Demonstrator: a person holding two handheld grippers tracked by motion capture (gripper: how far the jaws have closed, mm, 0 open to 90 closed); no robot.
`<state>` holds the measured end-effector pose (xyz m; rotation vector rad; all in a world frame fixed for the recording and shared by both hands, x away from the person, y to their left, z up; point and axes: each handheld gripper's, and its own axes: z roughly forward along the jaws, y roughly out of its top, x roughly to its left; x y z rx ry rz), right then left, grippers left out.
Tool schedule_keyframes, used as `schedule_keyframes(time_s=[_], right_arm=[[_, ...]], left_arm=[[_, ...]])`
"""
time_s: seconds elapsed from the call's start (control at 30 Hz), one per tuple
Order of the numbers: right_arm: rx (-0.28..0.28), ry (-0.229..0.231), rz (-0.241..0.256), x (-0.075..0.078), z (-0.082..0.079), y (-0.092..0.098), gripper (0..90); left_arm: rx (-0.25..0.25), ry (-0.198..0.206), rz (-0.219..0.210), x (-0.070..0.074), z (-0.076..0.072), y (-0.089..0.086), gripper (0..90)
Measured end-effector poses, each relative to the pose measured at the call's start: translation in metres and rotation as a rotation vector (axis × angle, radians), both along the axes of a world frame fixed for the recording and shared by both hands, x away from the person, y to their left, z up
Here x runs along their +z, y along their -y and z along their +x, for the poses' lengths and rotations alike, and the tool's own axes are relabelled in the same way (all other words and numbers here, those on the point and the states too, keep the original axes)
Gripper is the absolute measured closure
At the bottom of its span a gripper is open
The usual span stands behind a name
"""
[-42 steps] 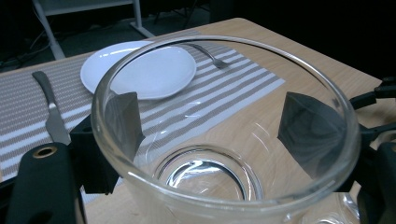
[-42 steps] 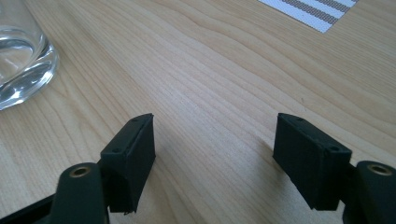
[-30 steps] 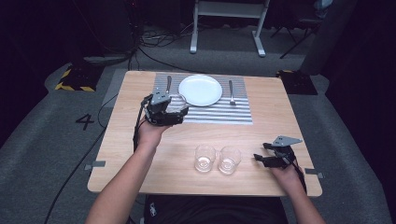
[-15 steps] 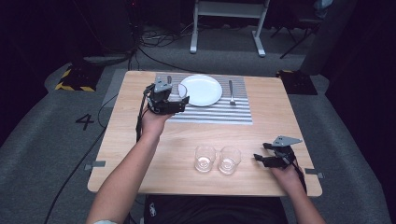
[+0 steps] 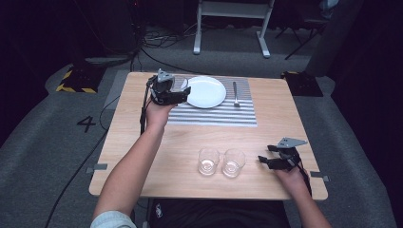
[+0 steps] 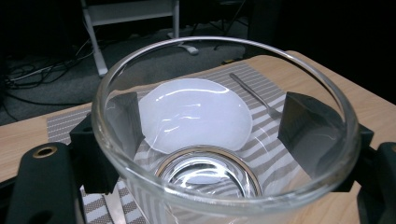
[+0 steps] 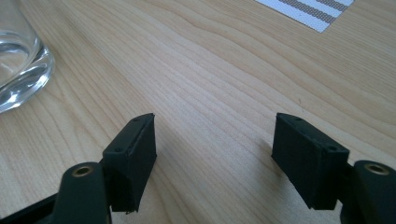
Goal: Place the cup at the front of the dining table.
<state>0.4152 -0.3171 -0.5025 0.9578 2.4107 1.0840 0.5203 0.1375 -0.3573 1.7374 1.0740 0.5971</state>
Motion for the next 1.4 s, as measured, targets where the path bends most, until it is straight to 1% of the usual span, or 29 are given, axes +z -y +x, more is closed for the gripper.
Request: schedule_keyframes(time_s=[0.03,0.1,0.13,0.2,0.23,0.33,0.37,0.4,0.43,0.5,0.53,0.6,0.63,0.67,0.73,0.77,0.8,0.93,1.0,1.07,1.1,1.13,1.17,1.2,1.23,1.27,1.3,1.37,1.4], right_arm=[[-0.001,0.001,0.0,0.0,0.0,0.0,30.6],[-0.006,0.002,0.002,0.0,0.0,0.0,30.6],[-0.015,-0.006,0.016,0.0,0.0,-0.002,30.5],[-0.016,-0.005,0.015,0.0,0.0,-0.002,30.4],[-0.016,-0.005,0.016,0.0,-0.001,-0.002,30.4],[-0.018,-0.005,0.015,0.0,-0.001,-0.002,30.3],[-0.018,-0.005,0.015,0.0,-0.001,-0.002,30.3],[-0.019,-0.006,0.015,0.0,-0.001,-0.002,30.4],[-0.019,-0.006,0.015,0.0,-0.001,-0.002,30.4],[-0.007,-0.001,0.008,0.0,0.0,-0.001,30.4],[-0.002,0.007,-0.003,0.0,0.0,0.0,30.4],[0.0,0.009,-0.003,0.0,0.0,0.0,30.4],[0.001,0.009,-0.003,0.0,0.0,0.0,30.4],[0.001,0.009,-0.003,0.0,0.0,0.0,30.4],[0.001,0.009,-0.003,0.0,0.0,0.0,30.4],[0.001,0.009,-0.003,0.0,0.0,0.0,30.4],[0.002,0.01,-0.004,0.0,0.0,0.0,30.4],[0.007,0.009,0.0,0.0,0.0,-0.001,30.4],[0.006,0.009,0.001,0.0,0.0,-0.001,30.4],[0.008,0.011,-0.005,0.0,0.0,0.0,30.4],[0.009,0.012,-0.005,0.0,0.0,0.0,30.4],[0.009,0.014,-0.006,0.0,0.0,0.0,30.4],[0.01,0.014,-0.006,0.0,0.0,0.0,30.4],[0.005,0.008,0.001,0.0,-0.001,-0.001,30.4],[0.004,0.011,0.0,0.0,0.0,-0.001,30.4],[-0.003,0.002,0.013,0.0,-0.001,-0.002,30.3],[0.007,0.008,-0.003,0.0,0.0,0.0,30.3],[0.005,0.004,-0.002,0.0,0.0,0.0,30.3],[0.005,0.007,-0.002,0.0,0.0,0.0,30.3]], left_arm=[[0.007,-0.004,0.007,0.0,0.003,0.0,19.4],[0.022,-0.008,-0.002,-0.002,0.012,0.0,19.4],[0.023,-0.012,-0.01,-0.003,0.015,0.001,19.4],[0.026,-0.035,-0.016,-0.006,0.025,0.002,19.3],[0.03,-0.048,-0.003,-0.007,0.029,0.003,19.3],[0.051,-0.065,0.038,-0.011,0.042,0.008,19.4],[0.056,-0.078,0.036,-0.012,0.044,0.01,19.4],[0.06,-0.081,0.047,-0.013,0.047,0.011,19.3],[0.065,-0.09,0.037,-0.016,0.05,0.013,19.3],[0.073,-0.107,0.067,-0.02,0.056,0.016,19.3],[0.081,-0.117,0.07,-0.022,0.058,0.018,19.3],[0.085,-0.134,0.086,-0.026,0.061,0.02,19.4],[0.089,-0.15,0.092,-0.029,0.063,0.021,19.4],[0.08,-0.179,0.104,-0.033,0.066,0.021,19.3],[0.084,-0.237,0.111,-0.039,0.07,0.021,19.3],[0.084,-0.251,0.115,-0.042,0.071,0.022,19.3],[0.077,-0.271,0.131,-0.045,0.073,0.022,19.3],[0.081,-0.292,0.157,-0.055,0.076,0.023,19.3],[0.087,-0.304,0.158,-0.059,0.077,0.023,19.3],[0.073,-0.325,0.164,-0.062,0.079,0.022,19.3],[0.073,-0.33,0.177,-0.063,0.08,0.021,19.3],[0.065,-0.347,0.182,-0.066,0.081,0.02,19.3],[0.053,-0.354,0.196,-0.067,0.082,0.019,19.3],[0.056,-0.37,0.191,-0.068,0.082,0.019,19.3],[0.059,-0.372,0.199,-0.07,0.083,0.018,19.3],[0.057,-0.378,0.2,-0.07,0.083,0.017,19.3],[0.052,-0.383,0.215,-0.071,0.084,0.015,19.3],[0.054,-0.397,0.195,-0.073,0.084,0.015,19.3],[0.045,-0.4,0.211,-0.074,0.085,0.015,19.3]])
